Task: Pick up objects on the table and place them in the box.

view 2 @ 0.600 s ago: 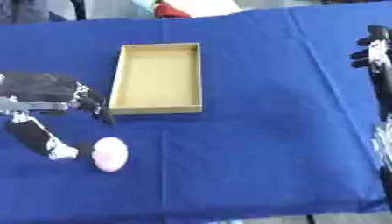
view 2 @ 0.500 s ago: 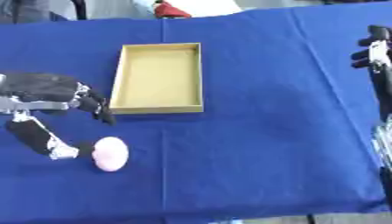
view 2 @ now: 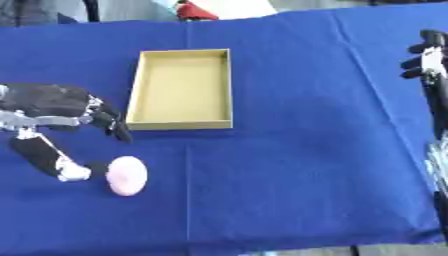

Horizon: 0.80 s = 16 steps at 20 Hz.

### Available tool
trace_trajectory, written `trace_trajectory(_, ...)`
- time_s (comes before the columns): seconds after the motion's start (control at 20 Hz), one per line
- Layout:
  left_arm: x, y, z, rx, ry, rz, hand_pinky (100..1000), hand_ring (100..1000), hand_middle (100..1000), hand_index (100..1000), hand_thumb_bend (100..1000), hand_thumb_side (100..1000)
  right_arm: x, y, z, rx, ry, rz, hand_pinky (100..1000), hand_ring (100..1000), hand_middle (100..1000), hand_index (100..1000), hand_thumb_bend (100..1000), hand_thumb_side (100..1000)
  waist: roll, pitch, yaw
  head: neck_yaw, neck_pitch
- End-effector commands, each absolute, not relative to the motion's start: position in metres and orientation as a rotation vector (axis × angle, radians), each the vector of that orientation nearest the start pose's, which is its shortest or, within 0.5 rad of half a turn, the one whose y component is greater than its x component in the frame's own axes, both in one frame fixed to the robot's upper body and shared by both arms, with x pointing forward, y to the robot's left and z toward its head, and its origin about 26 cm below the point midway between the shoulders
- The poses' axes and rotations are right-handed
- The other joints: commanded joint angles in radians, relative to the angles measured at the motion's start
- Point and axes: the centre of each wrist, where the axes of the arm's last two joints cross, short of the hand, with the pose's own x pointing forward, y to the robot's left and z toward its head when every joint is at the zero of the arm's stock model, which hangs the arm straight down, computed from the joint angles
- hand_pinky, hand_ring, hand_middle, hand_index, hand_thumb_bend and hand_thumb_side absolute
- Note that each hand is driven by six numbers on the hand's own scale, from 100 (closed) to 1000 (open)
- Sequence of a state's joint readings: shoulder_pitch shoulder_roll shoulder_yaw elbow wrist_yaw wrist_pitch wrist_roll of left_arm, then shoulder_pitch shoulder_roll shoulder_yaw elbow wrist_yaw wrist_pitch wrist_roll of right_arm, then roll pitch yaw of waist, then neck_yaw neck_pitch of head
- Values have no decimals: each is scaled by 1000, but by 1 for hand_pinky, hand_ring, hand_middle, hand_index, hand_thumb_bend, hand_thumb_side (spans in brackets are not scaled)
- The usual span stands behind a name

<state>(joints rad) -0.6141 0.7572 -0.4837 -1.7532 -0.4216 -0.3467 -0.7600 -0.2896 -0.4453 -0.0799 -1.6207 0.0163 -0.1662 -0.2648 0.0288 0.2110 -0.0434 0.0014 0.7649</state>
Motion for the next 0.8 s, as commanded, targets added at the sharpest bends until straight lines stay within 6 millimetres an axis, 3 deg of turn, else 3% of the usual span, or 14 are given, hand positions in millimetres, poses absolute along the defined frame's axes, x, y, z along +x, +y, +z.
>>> trace_trajectory(0.05, 347, 234, 212, -343, 1673, 3005, 680, 621, 634, 808, 270, 513, 340, -343, 141, -546, -2131, 120, 515, 553, 594, 789, 100, 791, -3, -12, -2, -3, 4)
trace_trajectory(0.1, 348, 233, 210, -345, 1662, 3008, 679, 620, 634, 807, 239, 536, 340, -343, 141, -545, -2130, 120, 515, 553, 594, 790, 100, 800, -4, -11, -2, -4, 4)
trace_trajectory(0.65, 358, 229, 181, -400, 1572, 3017, 665, 605, 625, 800, 244, 473, 339, -341, 139, -536, -2129, 113, 515, 553, 594, 789, 100, 799, -5, -11, -2, -9, 4)
trace_trajectory(0.8, 363, 229, 170, -388, 1569, 3031, 649, 584, 602, 783, 161, 426, 339, -341, 138, -534, -2128, 111, 514, 553, 593, 789, 100, 800, -5, -11, -3, -8, 4)
